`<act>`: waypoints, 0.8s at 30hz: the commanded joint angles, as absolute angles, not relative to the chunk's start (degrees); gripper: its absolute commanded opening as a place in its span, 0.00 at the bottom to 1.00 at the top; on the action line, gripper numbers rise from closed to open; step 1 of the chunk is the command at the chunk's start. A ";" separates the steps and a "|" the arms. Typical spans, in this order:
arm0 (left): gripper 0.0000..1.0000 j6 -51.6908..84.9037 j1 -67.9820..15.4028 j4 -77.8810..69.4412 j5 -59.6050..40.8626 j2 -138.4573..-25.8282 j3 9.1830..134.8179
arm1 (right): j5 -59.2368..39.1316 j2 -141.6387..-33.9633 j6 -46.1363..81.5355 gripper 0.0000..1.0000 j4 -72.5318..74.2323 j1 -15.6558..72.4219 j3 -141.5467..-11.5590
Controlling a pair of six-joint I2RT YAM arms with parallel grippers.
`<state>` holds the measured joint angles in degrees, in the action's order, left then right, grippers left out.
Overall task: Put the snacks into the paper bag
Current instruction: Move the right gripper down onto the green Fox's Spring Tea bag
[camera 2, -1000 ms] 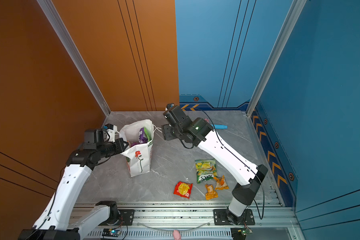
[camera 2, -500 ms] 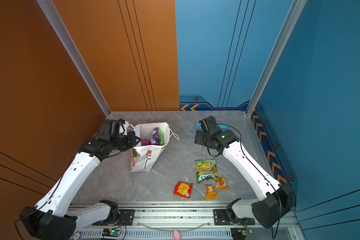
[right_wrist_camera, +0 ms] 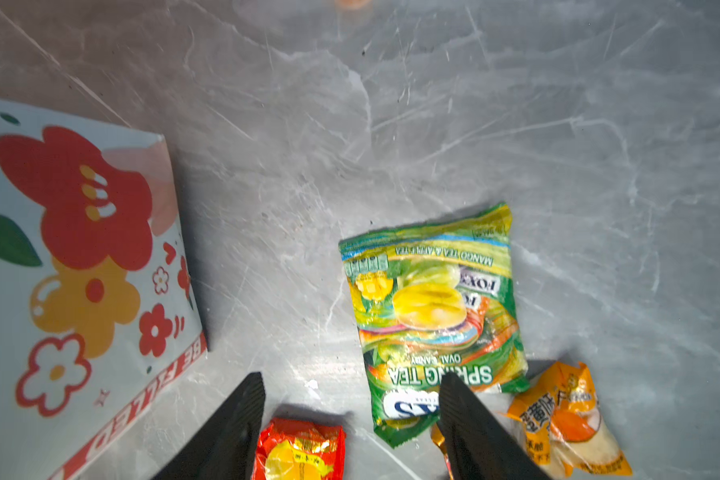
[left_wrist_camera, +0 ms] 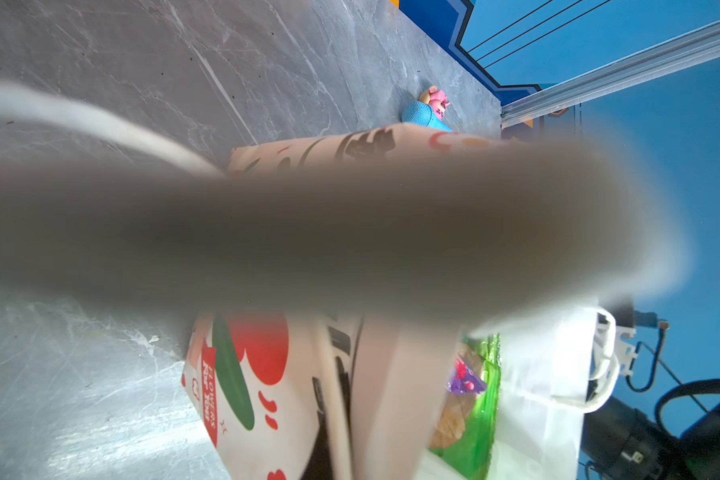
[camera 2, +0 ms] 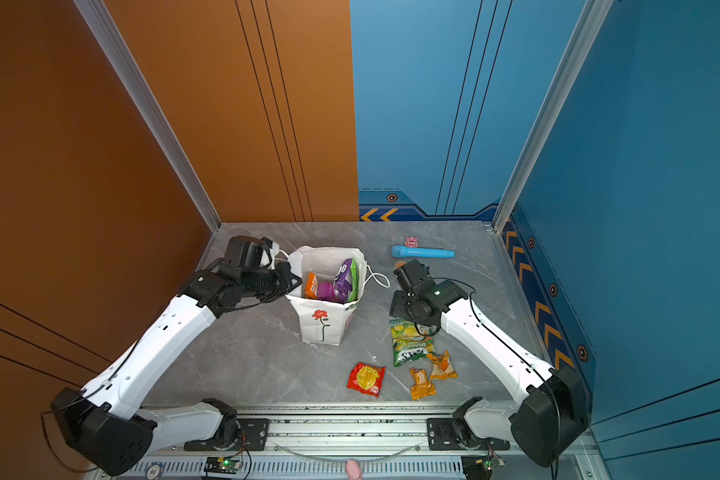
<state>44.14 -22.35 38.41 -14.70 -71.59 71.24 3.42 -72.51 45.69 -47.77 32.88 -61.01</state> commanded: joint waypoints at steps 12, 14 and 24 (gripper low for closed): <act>0.00 30.91 -15.95 32.86 -21.95 -70.06 68.81 | 12.72 -59.07 83.09 0.72 -37.20 48.69 -40.07; 0.00 29.48 -15.93 32.01 -22.04 -69.29 68.18 | 13.12 -58.61 86.72 0.72 -36.13 49.28 -37.87; 0.00 27.25 -15.55 29.53 -23.30 -66.26 65.08 | 14.92 -54.12 95.61 0.67 -31.83 47.52 -29.27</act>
